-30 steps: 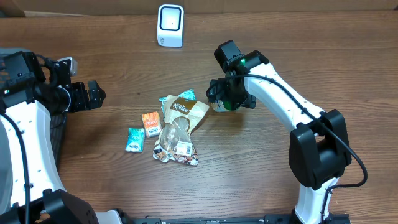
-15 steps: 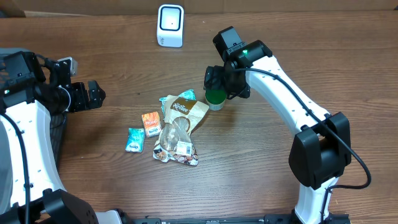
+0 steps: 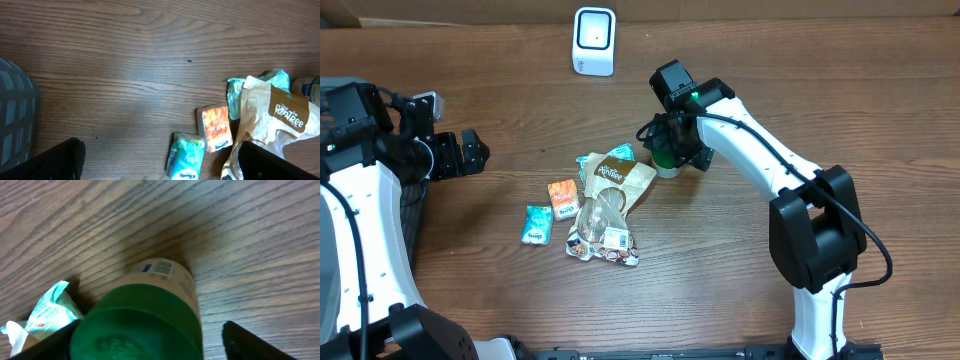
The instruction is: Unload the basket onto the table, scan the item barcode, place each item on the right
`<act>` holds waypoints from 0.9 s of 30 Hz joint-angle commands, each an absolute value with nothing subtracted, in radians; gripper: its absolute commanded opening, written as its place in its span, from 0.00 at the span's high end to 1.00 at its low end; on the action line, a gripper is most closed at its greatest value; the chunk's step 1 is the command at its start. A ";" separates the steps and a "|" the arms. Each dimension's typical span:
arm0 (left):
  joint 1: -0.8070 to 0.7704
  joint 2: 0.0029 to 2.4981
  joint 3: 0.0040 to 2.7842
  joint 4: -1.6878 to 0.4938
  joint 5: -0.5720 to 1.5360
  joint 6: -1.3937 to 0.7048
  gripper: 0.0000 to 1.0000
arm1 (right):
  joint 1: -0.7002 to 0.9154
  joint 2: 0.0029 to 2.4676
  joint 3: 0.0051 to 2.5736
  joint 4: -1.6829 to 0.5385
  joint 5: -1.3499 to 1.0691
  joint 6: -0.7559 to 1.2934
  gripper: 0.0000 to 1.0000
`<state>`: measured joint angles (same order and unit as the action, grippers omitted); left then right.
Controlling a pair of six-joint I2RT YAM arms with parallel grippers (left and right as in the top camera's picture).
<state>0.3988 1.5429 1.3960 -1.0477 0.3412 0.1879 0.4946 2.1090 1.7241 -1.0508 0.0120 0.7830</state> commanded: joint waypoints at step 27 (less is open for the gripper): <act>0.392 1.542 1.416 -1.047 0.356 0.210 0.00 | 0.493 2.093 1.817 -1.218 0.097 -0.798 0.15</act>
